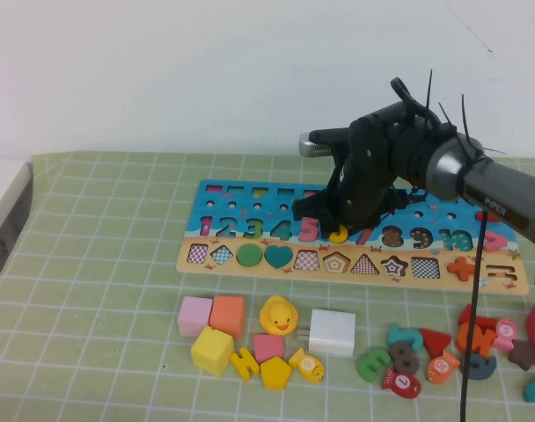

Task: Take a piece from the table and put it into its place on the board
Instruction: Place the "number 6" into the hole of the number 6

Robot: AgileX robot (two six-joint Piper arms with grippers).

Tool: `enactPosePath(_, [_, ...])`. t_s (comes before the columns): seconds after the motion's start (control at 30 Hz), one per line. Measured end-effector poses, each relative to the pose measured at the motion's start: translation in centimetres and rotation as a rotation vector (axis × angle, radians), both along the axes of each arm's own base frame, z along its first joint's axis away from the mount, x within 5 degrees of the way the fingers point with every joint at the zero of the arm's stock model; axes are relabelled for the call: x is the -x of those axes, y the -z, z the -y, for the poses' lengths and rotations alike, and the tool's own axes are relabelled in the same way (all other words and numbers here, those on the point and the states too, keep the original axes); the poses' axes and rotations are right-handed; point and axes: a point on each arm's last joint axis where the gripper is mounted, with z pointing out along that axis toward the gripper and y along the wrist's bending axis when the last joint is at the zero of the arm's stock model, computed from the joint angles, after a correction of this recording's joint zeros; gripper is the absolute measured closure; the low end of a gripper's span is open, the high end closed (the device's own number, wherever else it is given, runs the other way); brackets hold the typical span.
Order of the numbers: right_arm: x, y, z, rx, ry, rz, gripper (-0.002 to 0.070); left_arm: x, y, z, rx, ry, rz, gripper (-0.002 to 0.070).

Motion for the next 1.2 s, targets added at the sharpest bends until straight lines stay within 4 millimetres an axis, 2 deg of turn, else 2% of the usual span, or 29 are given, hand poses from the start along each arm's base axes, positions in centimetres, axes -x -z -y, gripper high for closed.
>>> enactPosePath(0.17, [0.0, 0.0, 0.0, 0.013, -0.024, 0.001, 0.0395, 0.0, 0.0, 0.0, 0.000, 0.000, 0.000, 0.0677])
enactPosePath(0.4, [0.1, 0.0, 0.0, 0.013, -0.034, -0.003, 0.0280, 0.0, 0.0, 0.0, 0.000, 0.000, 0.000, 0.0677])
enactPosePath(0.6, [0.0, -0.4, -0.3, -0.008, -0.029, -0.011, 0.0261, 0.0, 0.0, 0.0, 0.000, 0.000, 0.000, 0.0676])
enactPosePath(0.83, [-0.6, -2.9, -0.6, -0.032, -0.029, 0.027, 0.0262, 0.0, 0.0, 0.0, 0.000, 0.000, 0.000, 0.0676])
enactPosePath(0.97, [-0.5, -3.5, -0.8, -0.039, -0.059, 0.024, 0.0325, 0.0, 0.0, 0.0, 0.000, 0.000, 0.000, 0.0677])
enactPosePath(1.03, [-0.5, -3.4, -0.8, -0.040, -0.067, 0.012, 0.0393, 0.0, 0.0, 0.0, 0.000, 0.000, 0.000, 0.0677])
enactPosePath(1.2, [-0.6, -1.1, -0.9, -0.012, -0.074, -0.036, 0.0616, 0.0, 0.0, 0.0, 0.000, 0.000, 0.000, 0.0677])
